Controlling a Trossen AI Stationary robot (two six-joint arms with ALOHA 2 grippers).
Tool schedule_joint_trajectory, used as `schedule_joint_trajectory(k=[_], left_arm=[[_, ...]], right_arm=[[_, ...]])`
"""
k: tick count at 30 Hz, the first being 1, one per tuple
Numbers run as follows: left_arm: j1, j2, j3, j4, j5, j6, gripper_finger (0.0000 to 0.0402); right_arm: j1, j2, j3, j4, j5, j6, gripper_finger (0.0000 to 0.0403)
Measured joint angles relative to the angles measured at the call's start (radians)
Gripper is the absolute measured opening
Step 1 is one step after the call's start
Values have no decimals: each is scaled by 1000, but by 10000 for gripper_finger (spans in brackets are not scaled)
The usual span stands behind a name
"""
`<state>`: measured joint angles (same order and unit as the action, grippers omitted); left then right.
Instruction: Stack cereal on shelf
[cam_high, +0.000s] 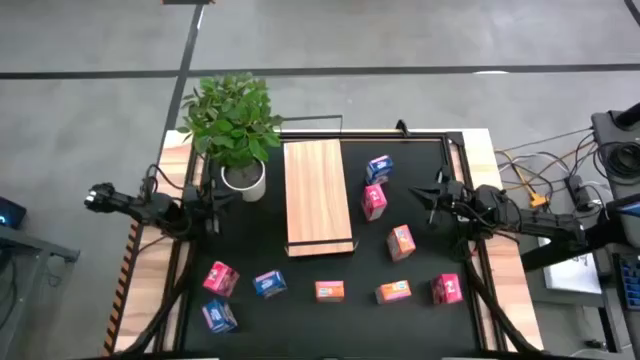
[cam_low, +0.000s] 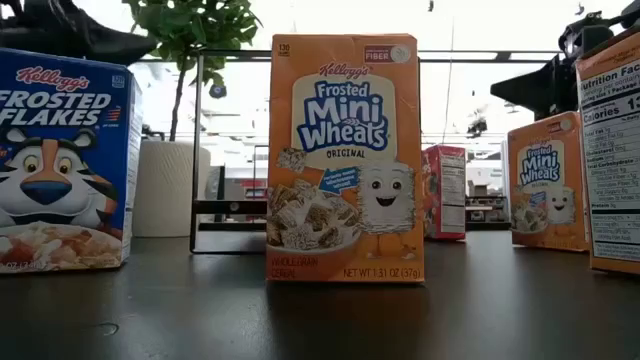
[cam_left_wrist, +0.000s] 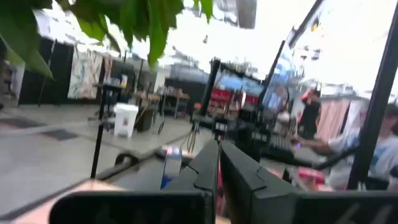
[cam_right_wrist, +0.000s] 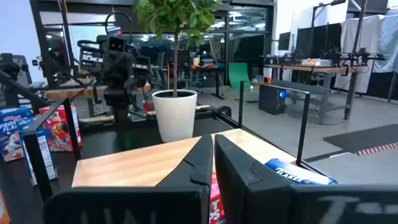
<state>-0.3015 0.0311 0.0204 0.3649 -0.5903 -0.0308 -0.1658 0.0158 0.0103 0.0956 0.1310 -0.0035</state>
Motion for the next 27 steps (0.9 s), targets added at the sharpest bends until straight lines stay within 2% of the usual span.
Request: schedule_joint_trajectory(k=[6,12,15,19,24,27], left_arm=[[0,0,0,103,-2,21,0],[0,0,0,186,0,114,0],[0,0,0,231,55,180,0],[0,0,0,289,164,283,0],[0,0,0,330,171,342,0],[0,0,0,345,171,350,0]], right_arm=[[0,0,0,25,0,4,9],[0,33,0,175,1,56,9],[0,73,9,191,1,65,9],[0,160,70,194,2,59,9],[0,336,195,187,55,95,9],[0,450,306,111,76,126,9]])
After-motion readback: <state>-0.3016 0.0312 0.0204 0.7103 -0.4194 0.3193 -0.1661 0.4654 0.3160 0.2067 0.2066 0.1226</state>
